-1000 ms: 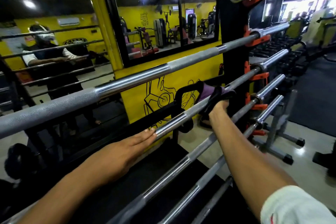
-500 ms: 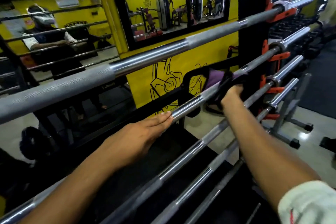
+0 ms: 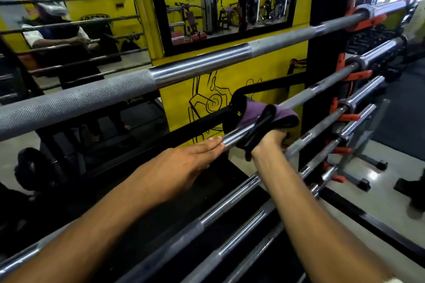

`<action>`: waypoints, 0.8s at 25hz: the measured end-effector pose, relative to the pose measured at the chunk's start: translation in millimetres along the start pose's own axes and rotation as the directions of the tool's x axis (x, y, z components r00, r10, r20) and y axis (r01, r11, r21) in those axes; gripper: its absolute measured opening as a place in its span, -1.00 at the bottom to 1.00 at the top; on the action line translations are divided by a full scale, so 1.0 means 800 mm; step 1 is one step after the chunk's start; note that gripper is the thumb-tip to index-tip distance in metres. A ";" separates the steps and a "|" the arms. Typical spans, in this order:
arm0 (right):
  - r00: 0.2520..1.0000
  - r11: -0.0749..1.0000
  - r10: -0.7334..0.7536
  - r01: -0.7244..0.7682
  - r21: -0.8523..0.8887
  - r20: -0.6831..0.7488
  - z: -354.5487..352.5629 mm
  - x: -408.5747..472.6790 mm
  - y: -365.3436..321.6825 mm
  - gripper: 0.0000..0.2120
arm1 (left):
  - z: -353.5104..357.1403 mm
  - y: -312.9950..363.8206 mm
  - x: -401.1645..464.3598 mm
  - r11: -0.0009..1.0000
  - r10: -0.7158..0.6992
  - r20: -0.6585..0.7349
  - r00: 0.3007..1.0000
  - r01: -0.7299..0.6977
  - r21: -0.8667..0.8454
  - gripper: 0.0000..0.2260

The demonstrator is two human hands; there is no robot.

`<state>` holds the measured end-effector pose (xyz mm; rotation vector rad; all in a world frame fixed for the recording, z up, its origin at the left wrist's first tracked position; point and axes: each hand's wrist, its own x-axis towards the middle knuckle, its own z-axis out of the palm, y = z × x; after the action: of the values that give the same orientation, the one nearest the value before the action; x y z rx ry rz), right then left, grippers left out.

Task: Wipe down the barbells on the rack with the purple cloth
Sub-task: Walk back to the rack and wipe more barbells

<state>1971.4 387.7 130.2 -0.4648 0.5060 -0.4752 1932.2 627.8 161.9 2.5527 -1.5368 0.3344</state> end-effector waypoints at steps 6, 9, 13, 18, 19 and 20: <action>0.986 0.953 -0.131 0.096 -0.287 -0.105 0.002 0.044 -0.063 -0.53 | -0.008 0.004 -0.001 1.000 -0.008 0.031 0.999 0.008 0.015 -0.41; 0.974 0.931 -0.121 0.044 -0.361 -0.193 0.002 0.052 -0.089 -0.49 | -0.018 0.009 0.001 1.000 -0.008 0.076 0.997 0.008 0.001 -0.44; 0.984 0.963 -0.164 0.144 -0.230 -0.069 0.011 0.002 -0.051 -0.66 | -0.023 0.015 0.001 0.999 -0.025 0.086 0.996 0.023 0.029 -0.47; 0.997 0.976 -0.039 0.054 -0.212 0.072 -0.018 -0.045 0.006 -0.58 | -0.031 0.024 -0.005 0.996 -0.045 0.065 0.997 0.040 0.086 -0.47; 0.994 0.974 -0.011 0.034 -0.225 0.107 -0.026 -0.051 0.003 -0.55 | -0.030 0.024 -0.015 0.994 -0.041 0.079 0.996 0.033 0.103 -0.45; 0.991 0.974 0.022 0.009 -0.228 0.134 -0.033 -0.061 -0.003 -0.53 | -0.030 0.024 -0.030 0.994 -0.036 0.116 0.993 0.024 0.108 -0.44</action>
<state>1918.1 404.1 127.9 -0.7119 0.4317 -0.3774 1901.7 645.0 179.1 2.7194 -1.5577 0.2739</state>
